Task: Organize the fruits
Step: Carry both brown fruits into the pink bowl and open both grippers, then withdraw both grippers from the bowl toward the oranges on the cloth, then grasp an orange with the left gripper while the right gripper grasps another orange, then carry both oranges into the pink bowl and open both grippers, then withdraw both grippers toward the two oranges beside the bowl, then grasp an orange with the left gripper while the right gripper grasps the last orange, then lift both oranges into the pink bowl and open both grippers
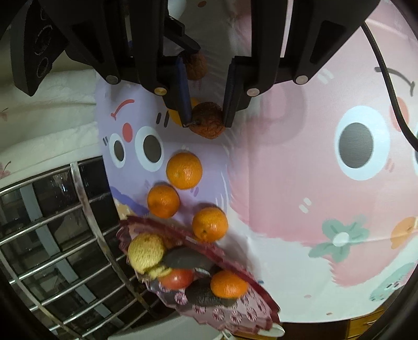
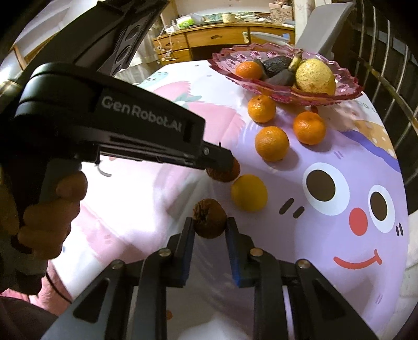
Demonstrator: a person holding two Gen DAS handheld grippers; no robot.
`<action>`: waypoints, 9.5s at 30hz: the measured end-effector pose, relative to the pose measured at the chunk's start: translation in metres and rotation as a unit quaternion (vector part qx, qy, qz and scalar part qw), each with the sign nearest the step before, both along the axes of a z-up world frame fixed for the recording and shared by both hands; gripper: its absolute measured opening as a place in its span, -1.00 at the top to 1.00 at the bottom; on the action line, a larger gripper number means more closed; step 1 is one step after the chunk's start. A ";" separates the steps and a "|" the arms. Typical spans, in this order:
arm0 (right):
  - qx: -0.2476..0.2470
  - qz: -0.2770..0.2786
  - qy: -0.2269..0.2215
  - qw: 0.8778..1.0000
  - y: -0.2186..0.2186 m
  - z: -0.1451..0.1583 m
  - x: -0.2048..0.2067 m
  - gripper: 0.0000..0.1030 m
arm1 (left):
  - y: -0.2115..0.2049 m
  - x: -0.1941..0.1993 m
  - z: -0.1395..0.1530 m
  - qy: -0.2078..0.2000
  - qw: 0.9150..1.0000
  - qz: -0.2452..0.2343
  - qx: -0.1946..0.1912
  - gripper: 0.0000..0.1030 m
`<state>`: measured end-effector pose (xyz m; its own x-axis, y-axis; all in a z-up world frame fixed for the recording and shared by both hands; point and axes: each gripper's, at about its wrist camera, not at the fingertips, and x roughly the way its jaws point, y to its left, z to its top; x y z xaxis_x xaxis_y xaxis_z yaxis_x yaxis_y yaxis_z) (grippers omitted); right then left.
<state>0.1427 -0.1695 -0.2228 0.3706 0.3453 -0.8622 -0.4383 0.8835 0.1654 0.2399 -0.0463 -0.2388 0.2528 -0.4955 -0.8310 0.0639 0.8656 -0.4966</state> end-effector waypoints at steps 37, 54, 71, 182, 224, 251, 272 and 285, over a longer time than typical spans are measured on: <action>0.057 -0.088 -0.086 0.991 -0.055 0.061 0.123 0.53 | -0.001 0.094 0.071 -0.107 0.991 0.076 0.020 0.56; 0.089 -0.102 -0.072 0.988 -0.071 0.066 0.120 0.26 | 0.000 0.058 0.075 -0.107 0.989 0.095 0.036 0.25; 0.134 -0.094 0.062 0.985 -0.082 0.040 0.119 0.18 | -0.019 -0.016 0.033 -0.039 0.993 0.085 0.072 0.24; 0.104 -0.200 0.013 0.974 -0.015 0.069 0.156 0.26 | 0.036 0.157 0.071 -0.156 0.985 0.004 0.068 -0.17; -0.096 -0.046 -0.135 0.985 -0.054 0.035 0.081 -0.41 | -0.012 0.051 0.021 -0.121 0.987 0.014 0.103 -0.49; -0.034 0.010 -0.118 0.992 -0.058 -0.020 0.119 -0.41 | -0.046 0.074 -0.023 -0.172 0.978 0.009 0.116 -0.10; -0.022 -0.007 -0.096 0.995 -0.060 -0.026 0.128 0.13 | -0.044 0.067 -0.019 -0.178 0.978 0.002 0.108 0.24; -0.026 -0.008 -0.077 0.997 -0.053 -0.019 0.100 0.16 | -0.022 0.027 -0.011 -0.164 0.982 0.010 0.097 0.24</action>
<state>0.2424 -0.2228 -0.2419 0.5056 0.2939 -0.8112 -0.4408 0.8962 0.0499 0.2667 -0.0687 -0.2495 0.5307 -0.3287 -0.7813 0.1745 0.9444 -0.2788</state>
